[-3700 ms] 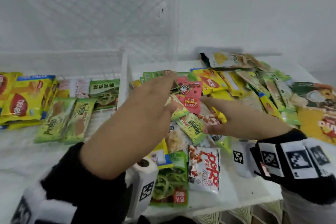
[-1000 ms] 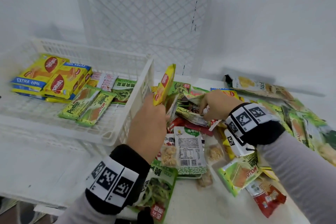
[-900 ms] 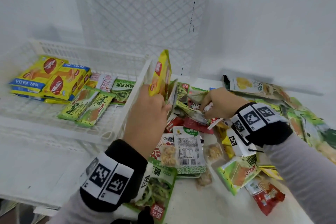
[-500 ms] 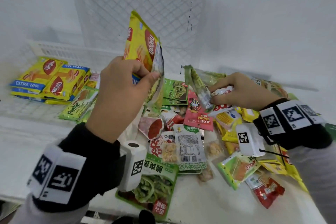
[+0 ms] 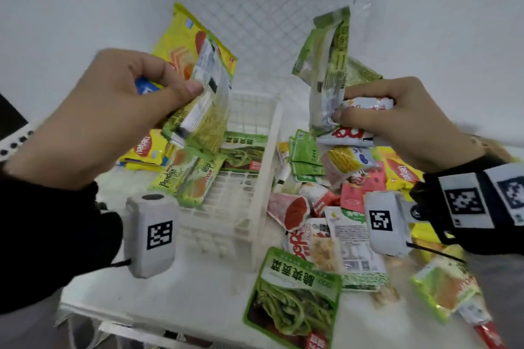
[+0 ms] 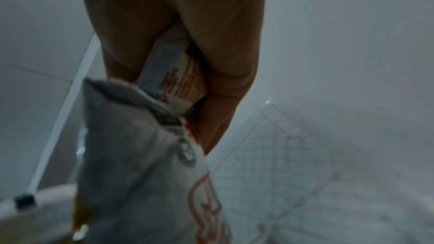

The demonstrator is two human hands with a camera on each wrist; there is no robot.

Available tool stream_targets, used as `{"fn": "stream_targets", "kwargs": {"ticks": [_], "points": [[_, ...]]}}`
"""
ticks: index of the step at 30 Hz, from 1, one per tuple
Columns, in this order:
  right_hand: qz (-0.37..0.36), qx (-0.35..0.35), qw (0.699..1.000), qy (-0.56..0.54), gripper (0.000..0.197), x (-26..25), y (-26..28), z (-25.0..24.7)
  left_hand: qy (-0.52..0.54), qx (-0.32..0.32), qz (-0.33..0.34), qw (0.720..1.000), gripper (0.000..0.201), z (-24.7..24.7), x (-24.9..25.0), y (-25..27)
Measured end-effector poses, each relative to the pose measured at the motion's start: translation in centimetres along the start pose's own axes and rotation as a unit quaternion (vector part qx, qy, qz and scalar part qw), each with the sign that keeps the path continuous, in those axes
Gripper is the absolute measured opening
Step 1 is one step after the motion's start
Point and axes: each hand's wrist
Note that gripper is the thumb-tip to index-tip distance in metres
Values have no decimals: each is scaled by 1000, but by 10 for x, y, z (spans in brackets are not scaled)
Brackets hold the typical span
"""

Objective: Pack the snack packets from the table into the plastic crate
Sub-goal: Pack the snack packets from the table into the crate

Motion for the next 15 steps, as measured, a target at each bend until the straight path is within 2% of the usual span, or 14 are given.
{"fn": "stream_targets", "kwargs": {"ticks": [3, 7, 11, 15], "points": [[4, -23, 1000, -20, 17, -22, -13, 37, -41, -58, -8, 997, 33, -25, -21, -12], [32, -32, 999, -13, 20, -42, -41, 90, -98, -135, -23, 986, 31, -47, -55, -36], [70, -29, 995, 70, 18, -47, -67, 143, -121, -214, -29, 969, 33, -50, -91, -63], [112, -22, 972, 203, 13, -43, -81, 175, -103, -296, -10, 950, 38, -42, -118, -87]]}}
Point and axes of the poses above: each hand's wrist, its own y-axis away from the middle knuckle, its own z-axis out of the palm, x = y × z, and after that the axes turned 1 degree about -x, right-handed
